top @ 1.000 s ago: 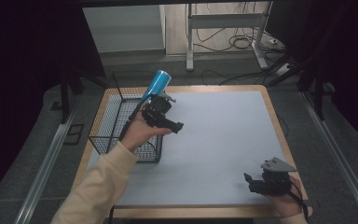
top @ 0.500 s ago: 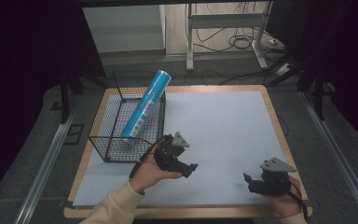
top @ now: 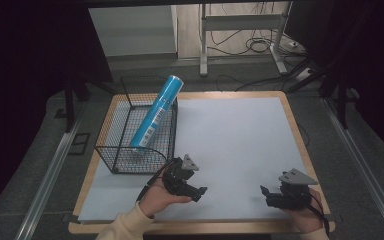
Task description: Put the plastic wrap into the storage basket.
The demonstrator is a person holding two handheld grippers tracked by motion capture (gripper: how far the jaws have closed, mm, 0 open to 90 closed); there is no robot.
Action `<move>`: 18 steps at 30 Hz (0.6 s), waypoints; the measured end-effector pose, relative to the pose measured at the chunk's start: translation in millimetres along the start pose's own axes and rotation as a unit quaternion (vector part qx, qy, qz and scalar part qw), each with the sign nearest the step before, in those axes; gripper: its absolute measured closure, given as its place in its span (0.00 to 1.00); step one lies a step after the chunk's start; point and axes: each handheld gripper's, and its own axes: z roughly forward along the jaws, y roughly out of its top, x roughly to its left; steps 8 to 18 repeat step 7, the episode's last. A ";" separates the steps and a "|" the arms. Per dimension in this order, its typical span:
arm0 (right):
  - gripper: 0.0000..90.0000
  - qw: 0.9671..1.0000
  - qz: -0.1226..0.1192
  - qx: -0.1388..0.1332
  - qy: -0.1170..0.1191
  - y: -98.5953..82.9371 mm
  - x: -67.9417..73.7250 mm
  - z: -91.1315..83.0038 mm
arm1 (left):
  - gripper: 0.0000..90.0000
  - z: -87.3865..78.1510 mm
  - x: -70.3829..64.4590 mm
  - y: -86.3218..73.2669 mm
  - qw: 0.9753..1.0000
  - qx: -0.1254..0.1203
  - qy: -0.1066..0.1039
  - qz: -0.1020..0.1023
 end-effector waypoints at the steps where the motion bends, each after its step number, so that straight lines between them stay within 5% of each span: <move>1: 0.12 1.000 -0.001 -0.001 0.001 -0.2 -0.2 -0.3 | 0.19 -0.3 0.1 -0.1 1.000 -0.004 0.002 -0.003; 18: 0.12 1.000 -0.001 -0.008 0.003 -0.7 -0.1 -1.9 | 0.19 1.8 1.4 -1.6 1.000 -0.002 0.001 -0.006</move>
